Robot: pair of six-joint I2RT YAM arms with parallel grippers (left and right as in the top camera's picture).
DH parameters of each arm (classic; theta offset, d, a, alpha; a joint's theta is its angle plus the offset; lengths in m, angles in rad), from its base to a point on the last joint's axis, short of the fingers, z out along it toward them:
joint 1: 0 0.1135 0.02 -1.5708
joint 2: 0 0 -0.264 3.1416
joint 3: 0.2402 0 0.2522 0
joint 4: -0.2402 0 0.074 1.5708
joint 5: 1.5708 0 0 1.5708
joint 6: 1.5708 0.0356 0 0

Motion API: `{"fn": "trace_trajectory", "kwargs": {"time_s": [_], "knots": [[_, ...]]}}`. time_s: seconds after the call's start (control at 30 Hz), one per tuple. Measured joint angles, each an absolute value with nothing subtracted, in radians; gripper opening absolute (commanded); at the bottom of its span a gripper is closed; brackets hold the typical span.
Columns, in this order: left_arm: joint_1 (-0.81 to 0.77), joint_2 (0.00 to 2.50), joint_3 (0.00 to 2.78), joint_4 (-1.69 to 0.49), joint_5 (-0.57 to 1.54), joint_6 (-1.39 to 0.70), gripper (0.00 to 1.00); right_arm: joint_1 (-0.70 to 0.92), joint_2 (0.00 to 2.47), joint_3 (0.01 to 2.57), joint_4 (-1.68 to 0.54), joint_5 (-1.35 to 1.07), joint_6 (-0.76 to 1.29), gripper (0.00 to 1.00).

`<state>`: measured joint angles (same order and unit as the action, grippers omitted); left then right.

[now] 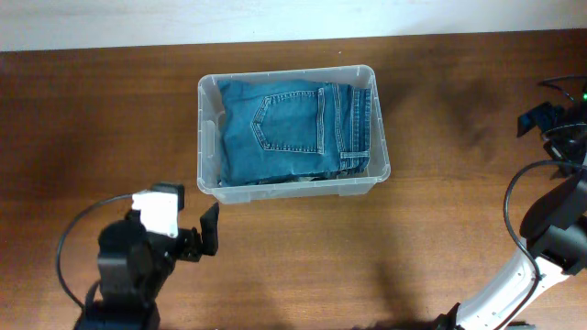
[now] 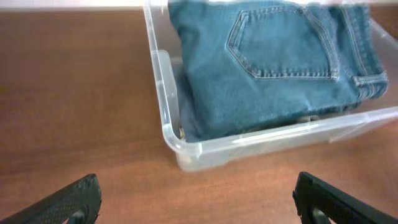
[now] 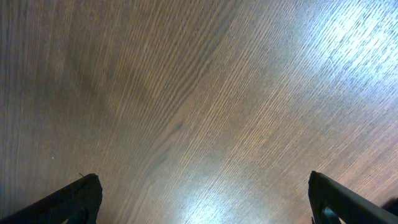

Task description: Pack container

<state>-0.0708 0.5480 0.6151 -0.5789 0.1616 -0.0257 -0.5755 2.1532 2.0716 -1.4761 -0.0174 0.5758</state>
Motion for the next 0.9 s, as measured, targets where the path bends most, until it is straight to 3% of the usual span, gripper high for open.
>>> {"fn": "trace_trajectory", "kwargs": {"time_s": [0.4, 0.9], "knots": [[-0.070, 0.134, 0.230, -0.110, 0.161, -0.018, 0.99, -0.575, 2.153, 2.072, -1.476, -0.018, 0.575, 0.98], [0.003, 0.015, 0.045, 0.084, 0.161, -0.018, 1.00, -0.575, 2.153, 2.072, -1.476, -0.018, 0.576, 0.98]]}}
